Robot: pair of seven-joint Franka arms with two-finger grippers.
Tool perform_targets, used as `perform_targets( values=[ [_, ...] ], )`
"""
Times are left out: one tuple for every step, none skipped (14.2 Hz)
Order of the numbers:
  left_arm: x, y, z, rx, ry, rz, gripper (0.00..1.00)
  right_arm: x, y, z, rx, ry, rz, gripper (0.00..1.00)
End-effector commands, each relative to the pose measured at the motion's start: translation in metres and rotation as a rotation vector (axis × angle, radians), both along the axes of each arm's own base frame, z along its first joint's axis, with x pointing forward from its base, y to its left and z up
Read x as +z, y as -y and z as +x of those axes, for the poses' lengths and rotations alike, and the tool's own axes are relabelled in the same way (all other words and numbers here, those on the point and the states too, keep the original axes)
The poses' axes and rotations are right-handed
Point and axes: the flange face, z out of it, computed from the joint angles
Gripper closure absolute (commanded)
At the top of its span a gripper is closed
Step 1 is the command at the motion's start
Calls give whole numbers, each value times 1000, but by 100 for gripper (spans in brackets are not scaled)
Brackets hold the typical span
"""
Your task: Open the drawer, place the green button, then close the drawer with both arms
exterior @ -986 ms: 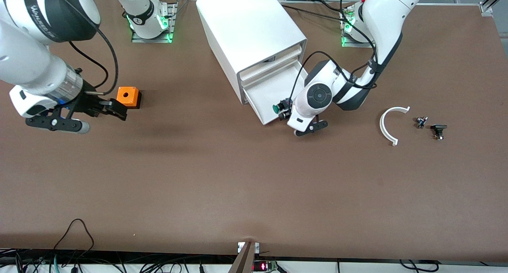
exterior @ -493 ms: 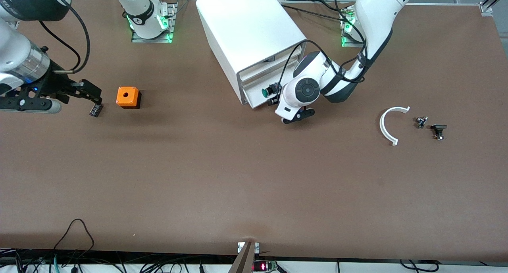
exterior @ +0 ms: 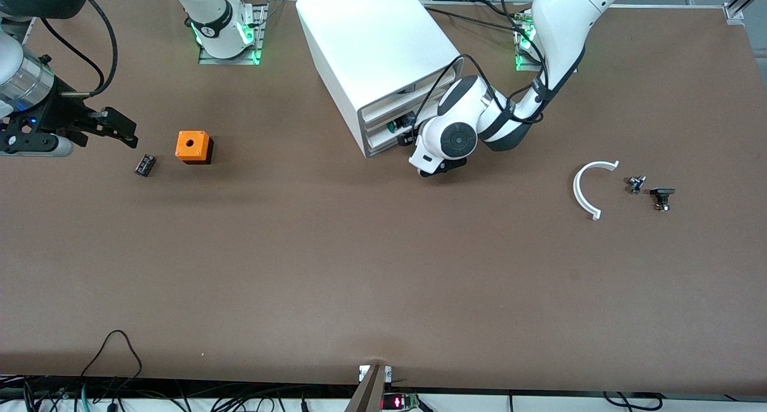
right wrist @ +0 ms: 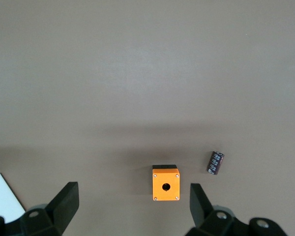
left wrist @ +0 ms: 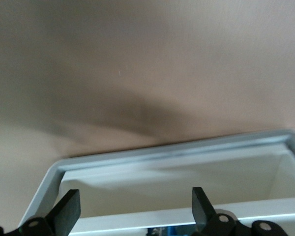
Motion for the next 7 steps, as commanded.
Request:
perform_targets(
  values=[
    [-4, -5, -1, 14, -77, -64, 0, 2, -6, -5, 16, 16, 18, 0],
    [-4, -5, -1, 26, -88, -70, 0, 4, -8, -5, 24, 19, 14, 0],
    [-4, -5, -1, 27, -88, -71, 0, 4, -10, -6, 32, 19, 14, 0],
    [-3, -5, 0, 28, -87, -72, 0, 5, -13, -6, 42, 20, 14, 0],
    [-2, -7, 3, 34, -84, -73, 0, 6, -14, -6, 46, 20, 12, 0],
    [4, -18, 15, 70, -76, -71, 0, 8, -16, -7, 50, 19, 13, 0],
    [17, -32, 35, 92, -81, -79, 0, 9, -17, -7, 52, 20, 13, 0]
  ],
)
